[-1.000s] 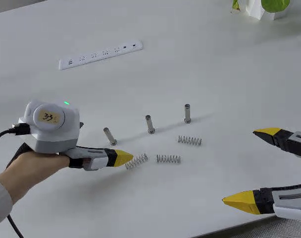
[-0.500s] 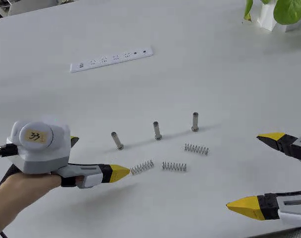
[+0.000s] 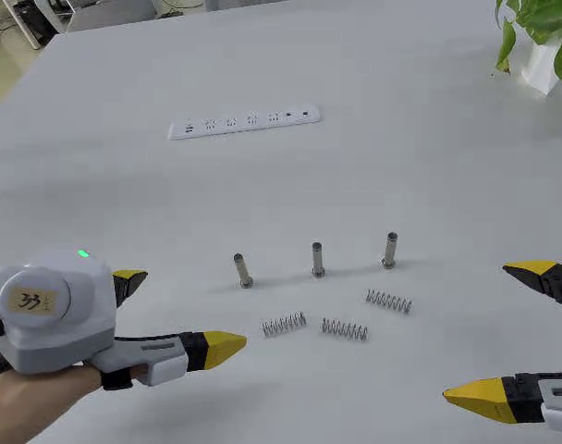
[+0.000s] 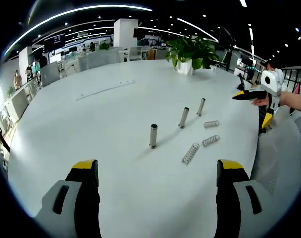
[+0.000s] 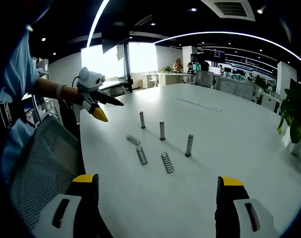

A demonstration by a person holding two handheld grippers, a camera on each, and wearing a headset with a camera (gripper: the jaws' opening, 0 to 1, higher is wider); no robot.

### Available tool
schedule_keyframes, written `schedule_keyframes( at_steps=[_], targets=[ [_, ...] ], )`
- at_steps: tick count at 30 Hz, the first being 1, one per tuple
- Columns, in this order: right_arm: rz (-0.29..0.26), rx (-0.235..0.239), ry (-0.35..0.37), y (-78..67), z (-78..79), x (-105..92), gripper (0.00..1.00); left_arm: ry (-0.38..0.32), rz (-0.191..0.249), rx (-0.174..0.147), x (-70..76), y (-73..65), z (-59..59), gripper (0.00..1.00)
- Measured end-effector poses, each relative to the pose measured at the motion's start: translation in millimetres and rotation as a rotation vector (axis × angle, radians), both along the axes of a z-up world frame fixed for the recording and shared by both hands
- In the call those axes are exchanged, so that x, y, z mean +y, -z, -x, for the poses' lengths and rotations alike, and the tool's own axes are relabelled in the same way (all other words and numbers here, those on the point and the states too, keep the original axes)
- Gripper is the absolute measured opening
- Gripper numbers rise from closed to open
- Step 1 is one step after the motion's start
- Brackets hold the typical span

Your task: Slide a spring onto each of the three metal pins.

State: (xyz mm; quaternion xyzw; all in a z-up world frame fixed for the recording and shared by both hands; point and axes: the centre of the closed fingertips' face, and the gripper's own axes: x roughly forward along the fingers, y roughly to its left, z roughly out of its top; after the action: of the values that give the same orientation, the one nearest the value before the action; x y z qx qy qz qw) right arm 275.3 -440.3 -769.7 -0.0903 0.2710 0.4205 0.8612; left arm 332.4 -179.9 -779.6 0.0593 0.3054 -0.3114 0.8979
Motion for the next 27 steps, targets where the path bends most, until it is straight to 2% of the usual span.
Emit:
schedule_keyframes(
  at_steps=[4,6,9,10,11,12,14,16,17,19,21,23,27],
  targets=[
    [0.012,0.002,-0.013,1.6,0.6,0.3,0.99,0.001,0.007,-0.012,-1.0,-2.0,7.1,0.99],
    [0.013,0.006,-0.018,2.2,1.5,0.6,0.99,0.014,0.029,-0.029,-3.9,-5.4,9.4,0.99],
    [0.015,0.003,-0.018,2.4,1.3,0.0,0.99,0.033,0.04,-0.069,-8.0,-12.3,13.9,0.95],
    [0.014,0.003,-0.016,2.4,1.2,-0.2,0.99,0.035,0.04,-0.071,-8.5,-13.0,14.9,0.94],
    [0.014,0.001,-0.014,2.4,1.1,-0.5,0.99,0.028,0.064,-0.096,-10.6,-17.3,13.8,0.94],
    [0.015,0.001,-0.015,2.5,1.2,-0.6,0.99,0.025,0.08,-0.103,-11.8,-19.5,13.7,0.95],
    [0.016,0.001,-0.017,2.8,1.9,-0.4,0.99,0.023,0.048,-0.081,-9.7,-14.6,15.3,0.93],
    [0.018,0.003,-0.02,3.2,2.6,-0.2,0.99,0.039,0.061,-0.106,-12.6,-17.3,16.1,0.91],
    [0.019,0.002,-0.02,3.1,2.8,0.0,0.99,0.035,0.055,-0.095,-12.8,-16.1,16.4,0.91],
    [0.019,0.001,-0.02,2.6,2.8,0.1,0.99,0.045,0.065,-0.098,-16.1,-16.8,17.6,0.92],
    [0.018,0.0,-0.021,2.1,2.9,0.2,0.99,0.056,0.043,-0.089,-16.8,-13.6,19.4,0.92],
    [0.019,0.0,-0.022,1.7,3.0,0.2,0.99,0.073,0.041,-0.093,-19.6,-12.9,21.3,0.92],
    [0.022,0.003,-0.024,2.0,4.3,-0.1,0.99,0.11,0.027,-0.073,-25.0,-7.6,25.5,0.91]
  ],
)
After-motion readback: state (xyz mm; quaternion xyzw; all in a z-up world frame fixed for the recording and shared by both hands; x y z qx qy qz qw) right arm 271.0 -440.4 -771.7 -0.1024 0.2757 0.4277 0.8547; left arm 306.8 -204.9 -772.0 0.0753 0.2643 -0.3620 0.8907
